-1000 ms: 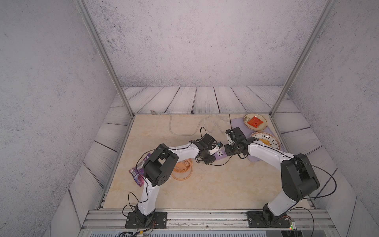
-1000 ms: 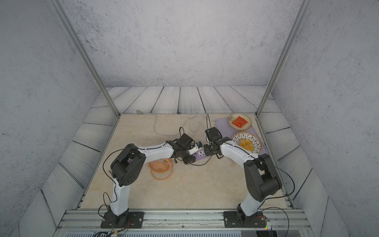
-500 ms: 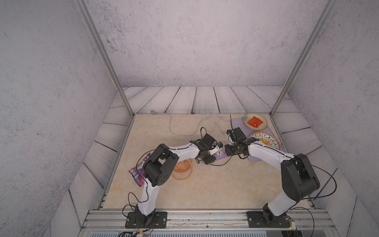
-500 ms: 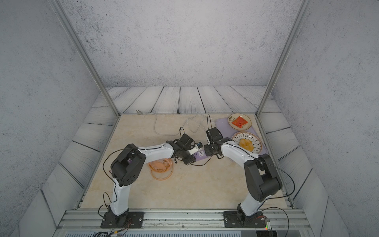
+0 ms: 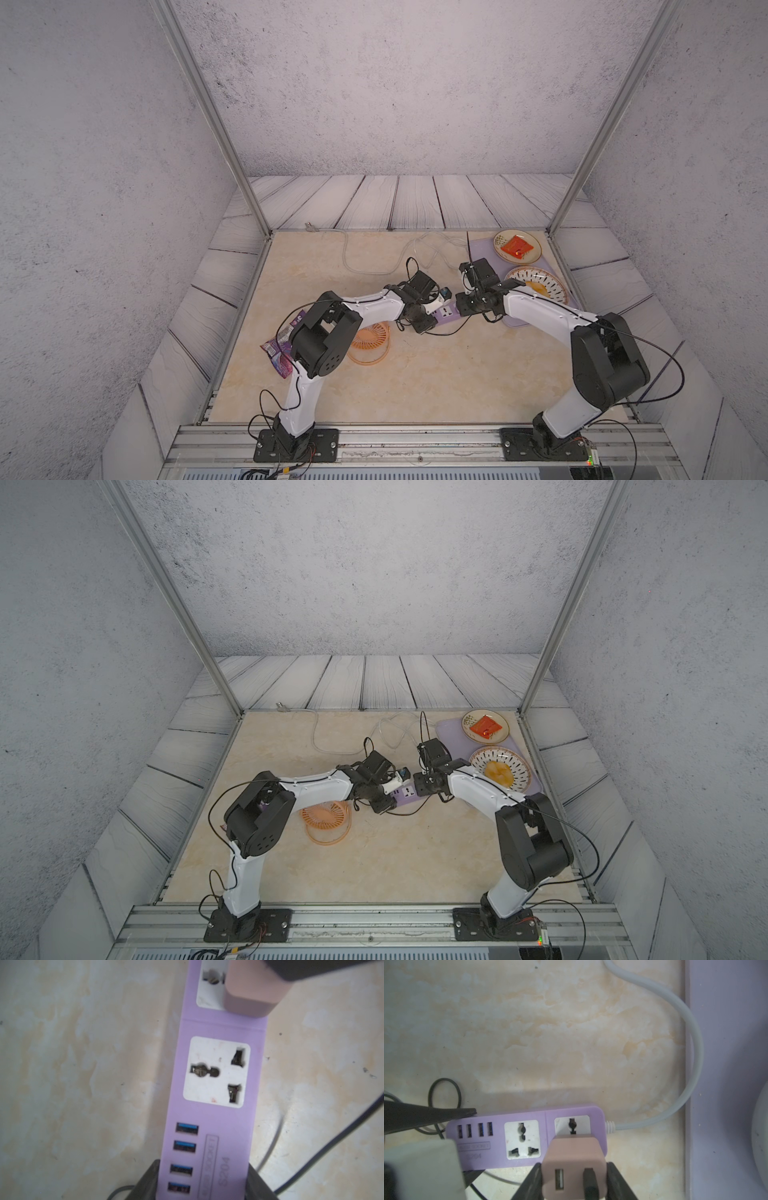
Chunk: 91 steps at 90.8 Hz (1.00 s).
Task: Unplug the desk fan from the power strip
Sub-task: Remove the plug from the socket.
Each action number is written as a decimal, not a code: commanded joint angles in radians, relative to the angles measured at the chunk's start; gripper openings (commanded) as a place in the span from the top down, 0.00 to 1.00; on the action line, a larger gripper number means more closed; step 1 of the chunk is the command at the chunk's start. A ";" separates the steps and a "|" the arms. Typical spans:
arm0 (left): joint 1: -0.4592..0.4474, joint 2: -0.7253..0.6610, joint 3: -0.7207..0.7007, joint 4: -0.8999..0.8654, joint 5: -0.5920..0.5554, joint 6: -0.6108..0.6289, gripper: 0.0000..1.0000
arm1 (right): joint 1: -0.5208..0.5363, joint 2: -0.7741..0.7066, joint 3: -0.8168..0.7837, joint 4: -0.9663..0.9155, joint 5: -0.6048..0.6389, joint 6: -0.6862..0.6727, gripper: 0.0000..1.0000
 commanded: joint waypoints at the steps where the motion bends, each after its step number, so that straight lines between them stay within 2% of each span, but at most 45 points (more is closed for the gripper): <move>1: 0.011 0.001 -0.023 -0.006 -0.043 -0.038 0.95 | -0.003 -0.019 0.004 -0.039 -0.023 0.049 0.82; 23: 0.011 0.001 -0.018 -0.003 -0.040 -0.039 0.96 | 0.003 -0.032 -0.010 -0.015 -0.044 0.035 0.82; 46: 0.011 0.009 -0.010 -0.002 -0.037 -0.046 0.97 | 0.058 -0.022 -0.001 -0.026 0.032 -0.015 0.83; 55: 0.011 0.013 -0.004 -0.002 -0.035 -0.049 0.97 | 0.062 -0.023 -0.006 -0.017 0.019 -0.009 0.83; 71: 0.010 0.013 -0.006 -0.005 -0.038 -0.046 0.98 | 0.041 -0.039 -0.009 -0.004 -0.019 0.031 0.84; 91: 0.011 0.008 -0.019 -0.003 -0.045 -0.043 0.99 | -0.038 -0.045 -0.006 -0.019 -0.082 0.092 0.85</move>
